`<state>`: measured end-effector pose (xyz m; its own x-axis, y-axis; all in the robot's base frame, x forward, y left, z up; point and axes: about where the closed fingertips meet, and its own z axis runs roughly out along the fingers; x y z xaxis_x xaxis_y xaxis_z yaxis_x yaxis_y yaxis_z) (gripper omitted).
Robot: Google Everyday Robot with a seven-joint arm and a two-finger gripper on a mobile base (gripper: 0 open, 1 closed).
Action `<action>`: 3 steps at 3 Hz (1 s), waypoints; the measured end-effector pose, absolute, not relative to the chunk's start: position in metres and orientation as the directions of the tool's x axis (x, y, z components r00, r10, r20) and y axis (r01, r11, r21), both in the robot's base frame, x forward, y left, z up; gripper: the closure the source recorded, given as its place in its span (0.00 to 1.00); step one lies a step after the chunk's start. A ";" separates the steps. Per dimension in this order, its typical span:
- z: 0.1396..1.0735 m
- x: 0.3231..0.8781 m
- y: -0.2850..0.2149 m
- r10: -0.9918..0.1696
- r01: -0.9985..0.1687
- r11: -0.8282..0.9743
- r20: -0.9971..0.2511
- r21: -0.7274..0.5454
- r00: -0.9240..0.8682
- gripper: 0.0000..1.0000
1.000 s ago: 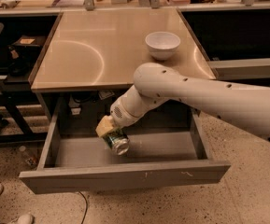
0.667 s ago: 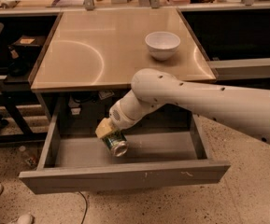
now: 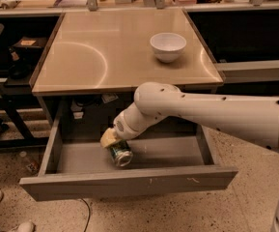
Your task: Place green can into top drawer
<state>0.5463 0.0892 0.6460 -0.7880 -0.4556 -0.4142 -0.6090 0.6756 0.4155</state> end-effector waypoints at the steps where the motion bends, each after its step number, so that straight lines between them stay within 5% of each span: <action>1: 0.636 0.553 0.088 -0.456 -0.610 0.684 -0.419 0.400 -0.785 1.00; 3: 0.619 0.565 0.082 -0.445 -0.597 0.698 -0.413 0.396 -0.795 1.00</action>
Offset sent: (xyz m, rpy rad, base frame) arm 0.0263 -0.0115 -0.0278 -0.0300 -0.0269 -0.0299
